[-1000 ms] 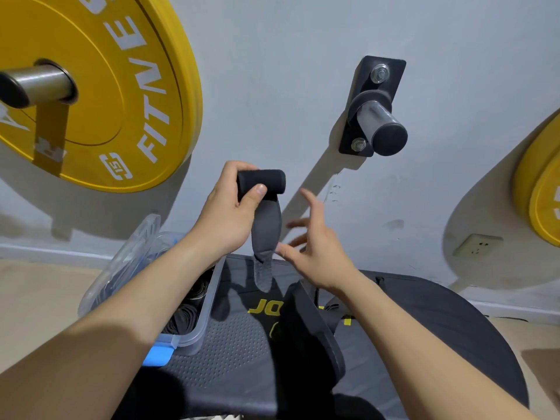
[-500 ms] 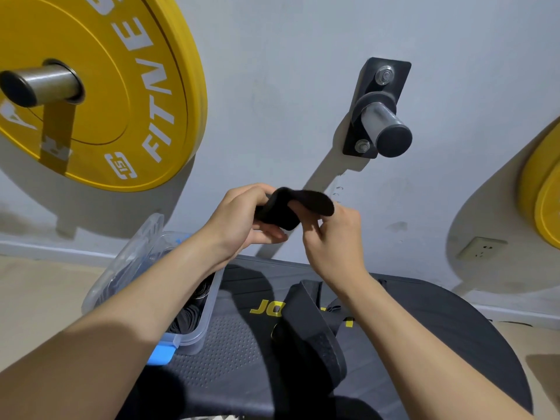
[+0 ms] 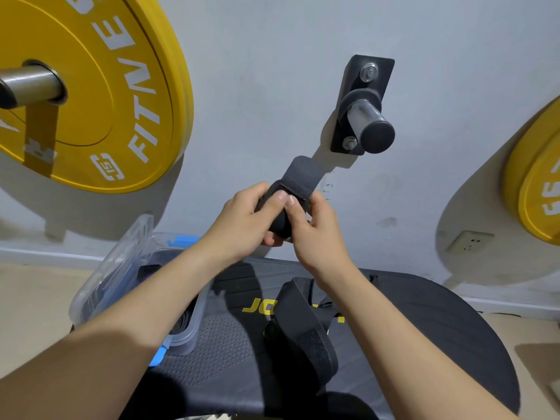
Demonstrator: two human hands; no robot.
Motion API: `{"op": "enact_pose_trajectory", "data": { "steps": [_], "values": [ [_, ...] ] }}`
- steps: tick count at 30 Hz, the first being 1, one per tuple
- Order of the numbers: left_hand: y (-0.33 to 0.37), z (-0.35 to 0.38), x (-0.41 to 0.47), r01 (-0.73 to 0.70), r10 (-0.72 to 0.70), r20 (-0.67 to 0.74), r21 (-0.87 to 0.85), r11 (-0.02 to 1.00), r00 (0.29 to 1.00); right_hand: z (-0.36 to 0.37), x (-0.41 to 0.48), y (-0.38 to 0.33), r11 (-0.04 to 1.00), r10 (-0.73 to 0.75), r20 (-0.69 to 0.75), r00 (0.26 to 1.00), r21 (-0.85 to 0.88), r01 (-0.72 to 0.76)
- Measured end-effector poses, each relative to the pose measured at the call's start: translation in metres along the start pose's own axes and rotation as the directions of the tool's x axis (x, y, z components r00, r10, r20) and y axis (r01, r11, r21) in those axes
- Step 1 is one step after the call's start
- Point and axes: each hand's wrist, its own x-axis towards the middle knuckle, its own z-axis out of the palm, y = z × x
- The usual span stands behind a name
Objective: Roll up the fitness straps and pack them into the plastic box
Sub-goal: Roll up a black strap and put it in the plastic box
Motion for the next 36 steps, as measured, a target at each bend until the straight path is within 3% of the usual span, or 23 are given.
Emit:
{"op": "enact_pose_trajectory", "data": {
  "steps": [3,7,9,11,13,15,17,18,22,28,31,36],
  "values": [
    [-0.004,-0.002,-0.002,-0.085,0.09,-0.022,0.155,0.984,0.996,-0.003,0.002,-0.002,0.984,0.103,0.06,0.993,0.139,-0.111],
    [-0.004,-0.003,-0.008,-0.187,0.196,0.011,0.365,0.912,0.98,-0.017,0.005,-0.009,0.88,0.228,0.296,0.928,0.346,-0.327],
    [-0.005,-0.002,-0.009,-0.214,0.205,0.065,0.401,0.891,0.977,-0.022,0.009,-0.007,0.872,0.25,0.266,0.931,0.356,-0.336],
    [-0.008,0.0,-0.007,-0.212,0.196,0.082,0.402,0.891,0.977,-0.021,0.011,-0.005,0.917,0.21,0.127,0.969,0.32,-0.24],
    [-0.005,0.004,-0.006,-0.125,0.121,0.031,0.304,0.944,0.992,-0.018,0.012,-0.006,0.947,0.141,0.019,0.99,0.288,-0.14],
    [0.005,0.008,-0.005,0.089,-0.085,0.046,-0.102,0.991,0.995,-0.017,0.013,-0.006,0.96,0.069,-0.009,0.998,0.271,-0.064],
    [0.01,0.005,-0.004,0.274,-0.197,0.201,-0.508,0.816,0.959,-0.021,0.016,-0.006,0.954,0.021,0.0,1.0,0.298,-0.02],
    [0.012,0.002,-0.004,0.321,-0.196,0.27,-0.577,0.751,0.943,-0.023,0.017,-0.006,0.951,0.005,0.004,1.0,0.309,-0.006],
    [0.014,0.006,-0.01,0.324,-0.122,0.378,-0.535,0.78,0.918,-0.031,0.018,-0.005,0.964,-0.003,-0.005,1.0,0.267,0.004],
    [0.013,0.007,-0.012,0.236,-0.184,0.179,-0.337,0.911,0.966,-0.026,0.019,-0.005,0.972,0.012,-0.093,0.996,0.234,0.01],
    [0.011,0.003,-0.009,0.227,-0.202,0.107,-0.368,0.902,0.974,-0.023,0.018,-0.004,0.969,0.021,-0.104,0.994,0.246,0.005],
    [0.009,-0.002,-0.006,0.264,-0.233,0.126,-0.393,0.881,0.964,-0.019,0.018,-0.003,0.98,0.04,-0.141,0.989,0.196,-0.012]
  ]
}}
